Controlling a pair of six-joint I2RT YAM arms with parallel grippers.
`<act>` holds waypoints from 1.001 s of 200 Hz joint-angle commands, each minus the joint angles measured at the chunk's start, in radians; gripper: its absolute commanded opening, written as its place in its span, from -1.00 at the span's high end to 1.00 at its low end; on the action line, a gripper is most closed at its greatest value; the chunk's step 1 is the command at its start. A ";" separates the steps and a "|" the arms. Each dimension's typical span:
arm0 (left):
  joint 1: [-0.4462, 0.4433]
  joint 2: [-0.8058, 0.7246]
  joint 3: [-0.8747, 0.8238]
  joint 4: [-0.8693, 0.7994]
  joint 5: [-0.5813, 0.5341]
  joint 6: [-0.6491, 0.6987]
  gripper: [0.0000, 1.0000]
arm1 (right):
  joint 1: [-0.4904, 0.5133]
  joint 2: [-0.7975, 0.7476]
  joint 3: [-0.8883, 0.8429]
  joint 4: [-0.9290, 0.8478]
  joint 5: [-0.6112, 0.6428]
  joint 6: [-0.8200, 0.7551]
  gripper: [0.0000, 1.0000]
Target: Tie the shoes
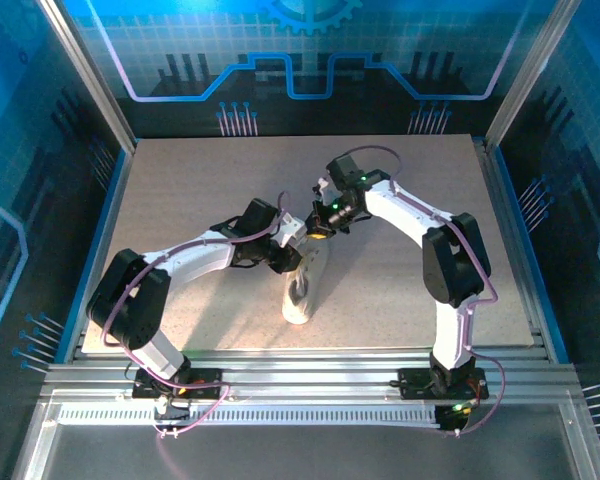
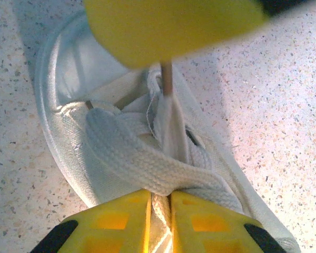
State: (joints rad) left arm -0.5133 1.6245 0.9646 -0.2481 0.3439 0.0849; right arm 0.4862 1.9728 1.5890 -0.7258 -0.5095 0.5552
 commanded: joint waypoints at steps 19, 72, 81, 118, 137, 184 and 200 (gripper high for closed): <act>-0.003 0.006 -0.031 -0.036 0.000 -0.023 0.65 | -0.028 0.029 0.060 -0.055 -0.027 -0.055 1.00; -0.003 0.005 -0.033 -0.031 -0.002 -0.026 0.65 | -0.035 0.050 0.089 -0.076 -0.015 -0.078 1.00; -0.004 0.005 -0.030 -0.033 -0.002 -0.025 0.65 | -0.037 0.057 0.100 -0.085 -0.011 -0.082 1.00; -0.001 -0.019 0.013 -0.055 -0.003 -0.022 0.40 | -0.042 0.051 0.137 -0.130 0.012 -0.095 0.46; 0.000 -0.036 0.052 -0.075 0.002 -0.019 0.31 | -0.049 0.006 0.124 -0.127 0.020 -0.088 0.25; 0.023 -0.088 0.096 -0.088 0.024 -0.026 0.18 | -0.056 -0.120 0.060 -0.171 0.056 -0.066 0.05; 0.046 -0.106 0.094 -0.094 0.030 -0.034 0.17 | -0.030 -0.178 -0.002 -0.169 0.080 -0.038 0.05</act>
State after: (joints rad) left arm -0.5022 1.5681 1.0332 -0.3054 0.3389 0.0681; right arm 0.4313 1.8973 1.6524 -0.8452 -0.4637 0.4820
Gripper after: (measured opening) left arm 0.413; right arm 0.474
